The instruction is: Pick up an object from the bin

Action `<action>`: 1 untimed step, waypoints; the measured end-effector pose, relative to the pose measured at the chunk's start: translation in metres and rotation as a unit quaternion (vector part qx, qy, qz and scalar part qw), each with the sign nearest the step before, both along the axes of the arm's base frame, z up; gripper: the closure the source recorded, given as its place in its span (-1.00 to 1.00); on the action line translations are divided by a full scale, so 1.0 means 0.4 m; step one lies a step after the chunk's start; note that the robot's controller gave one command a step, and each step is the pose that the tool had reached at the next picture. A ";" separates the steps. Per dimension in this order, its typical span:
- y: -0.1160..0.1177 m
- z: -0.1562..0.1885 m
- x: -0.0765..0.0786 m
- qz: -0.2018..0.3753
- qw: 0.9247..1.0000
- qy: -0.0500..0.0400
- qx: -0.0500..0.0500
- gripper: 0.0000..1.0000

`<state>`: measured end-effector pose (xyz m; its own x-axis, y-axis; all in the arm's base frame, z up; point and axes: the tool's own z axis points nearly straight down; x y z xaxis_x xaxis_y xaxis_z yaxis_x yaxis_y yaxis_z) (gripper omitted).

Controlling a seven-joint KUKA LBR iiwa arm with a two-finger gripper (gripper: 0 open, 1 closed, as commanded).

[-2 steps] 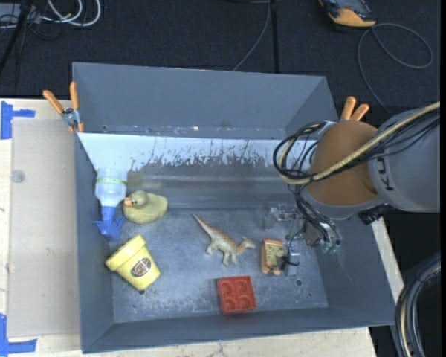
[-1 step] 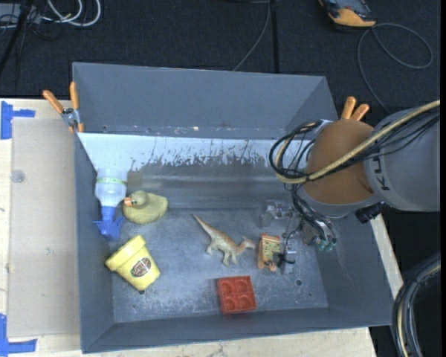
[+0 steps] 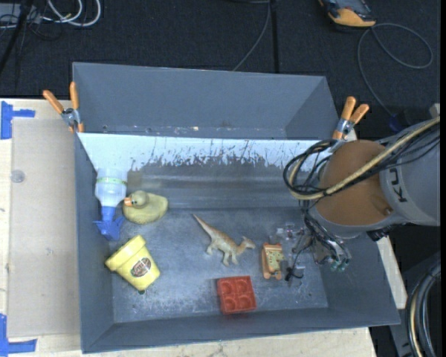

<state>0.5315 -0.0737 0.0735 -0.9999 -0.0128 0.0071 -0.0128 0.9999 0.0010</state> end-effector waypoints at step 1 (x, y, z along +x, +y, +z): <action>0.000 0.000 0.000 0.001 1.000 0.000 0.000 1.00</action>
Offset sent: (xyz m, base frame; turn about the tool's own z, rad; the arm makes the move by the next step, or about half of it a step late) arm -0.0075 0.0061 0.1712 -0.0880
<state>0.5315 -0.0736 0.0735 -0.9999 -0.0139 0.0070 -0.0139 0.9999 0.0007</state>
